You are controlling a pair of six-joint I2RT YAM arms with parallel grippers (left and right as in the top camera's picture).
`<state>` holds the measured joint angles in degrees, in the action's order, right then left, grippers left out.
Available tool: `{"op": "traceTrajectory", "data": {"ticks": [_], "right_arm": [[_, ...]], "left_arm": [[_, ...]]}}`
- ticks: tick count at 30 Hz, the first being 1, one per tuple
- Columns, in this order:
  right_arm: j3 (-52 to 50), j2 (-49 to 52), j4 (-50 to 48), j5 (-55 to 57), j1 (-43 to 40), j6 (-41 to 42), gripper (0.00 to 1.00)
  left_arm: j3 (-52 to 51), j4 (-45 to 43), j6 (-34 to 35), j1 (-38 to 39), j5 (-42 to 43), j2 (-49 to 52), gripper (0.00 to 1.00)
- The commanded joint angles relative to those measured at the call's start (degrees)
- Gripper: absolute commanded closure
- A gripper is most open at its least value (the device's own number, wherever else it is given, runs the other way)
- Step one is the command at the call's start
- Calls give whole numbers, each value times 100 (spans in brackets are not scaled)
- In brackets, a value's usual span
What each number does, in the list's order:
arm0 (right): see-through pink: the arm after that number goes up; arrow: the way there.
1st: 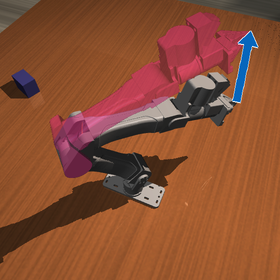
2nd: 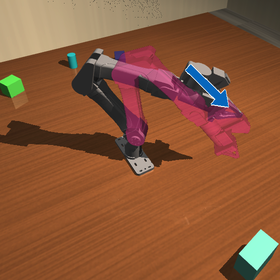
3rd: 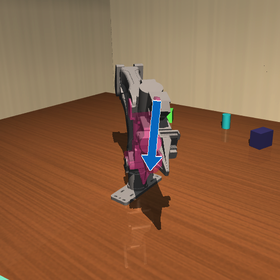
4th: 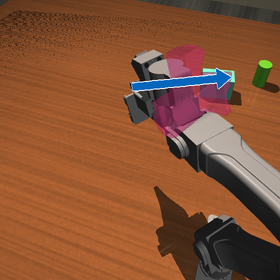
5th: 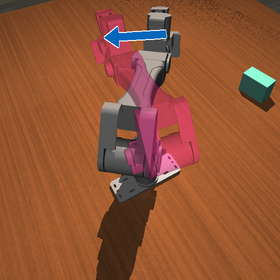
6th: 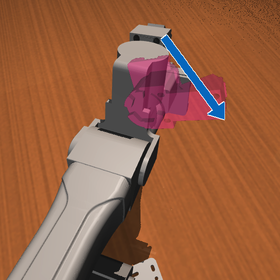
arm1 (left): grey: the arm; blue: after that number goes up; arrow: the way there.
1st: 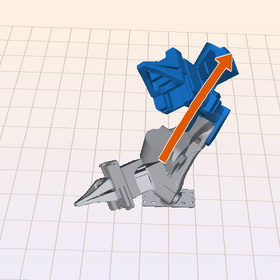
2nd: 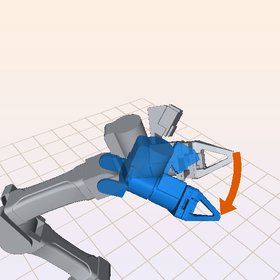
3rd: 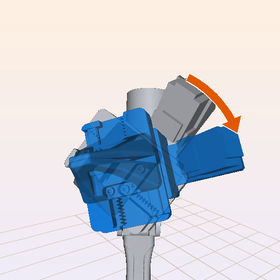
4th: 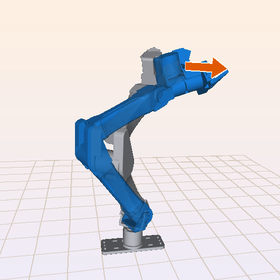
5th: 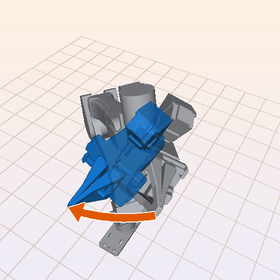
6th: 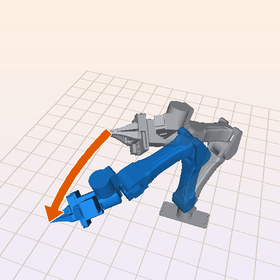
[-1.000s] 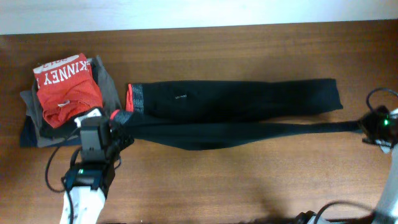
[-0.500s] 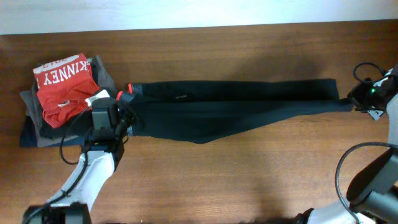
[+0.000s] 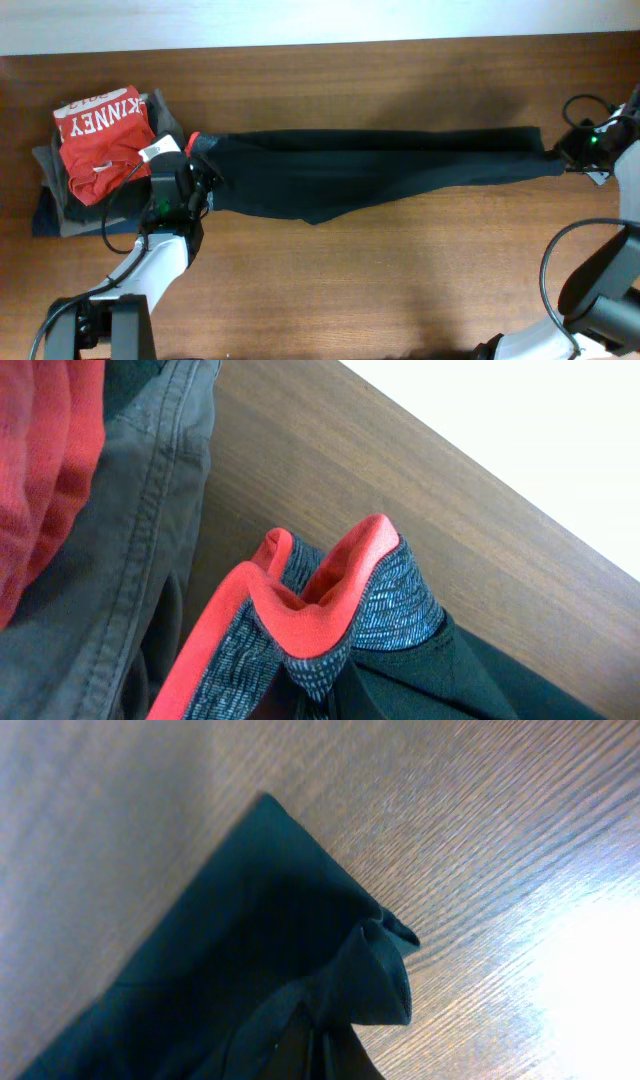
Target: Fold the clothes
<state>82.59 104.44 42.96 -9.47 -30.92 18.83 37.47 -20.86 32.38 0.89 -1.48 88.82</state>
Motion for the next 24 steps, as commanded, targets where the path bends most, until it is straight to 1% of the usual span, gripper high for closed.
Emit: {"op": "traceTrajectory", "data": {"ticks": [1,10,13,14,15,16,17,18,19,20,21,22,24], "right_arm": [[133,234,-31,264,103,-33,96],[133,282,-323,264,103,-33,96],[133,293,-466,264,107,-33,96],[131,304,-562,264,129,-33,94],[131,326,-673,258,140,-33,89],[131,363,-828,243,170,-33,80],[131,413,-1060,238,216,-33,67],[131,476,-1268,238,273,-35,57],[131,553,-1475,240,334,-37,46],[131,623,-1615,238,400,-59,39],[131,686,-1685,245,463,-61,36],[131,745,-1696,243,509,-59,33],[131,789,-1613,240,577,-59,33]], "left_arm": [[74,-142,-9,-24,-83,120,99],[74,-151,-9,-24,-90,273,99],[74,-321,-11,-24,-87,435,100],[74,-450,-11,-24,-87,492,100],[74,-564,-11,-24,-87,525,99],[74,-800,-11,-20,-87,603,86],[74,-1062,-11,-20,-87,686,57],[79,-1373,-11,-20,-87,782,33],[96,-1600,-11,-20,-87,868,6],[144,-1784,-9,-20,-85,960,1],[227,-1858,-11,-20,-74,1034,1],[313,-1843,-13,-20,-20,1078,1],[498,-1628,-22,-20,221,1117,1]]}}
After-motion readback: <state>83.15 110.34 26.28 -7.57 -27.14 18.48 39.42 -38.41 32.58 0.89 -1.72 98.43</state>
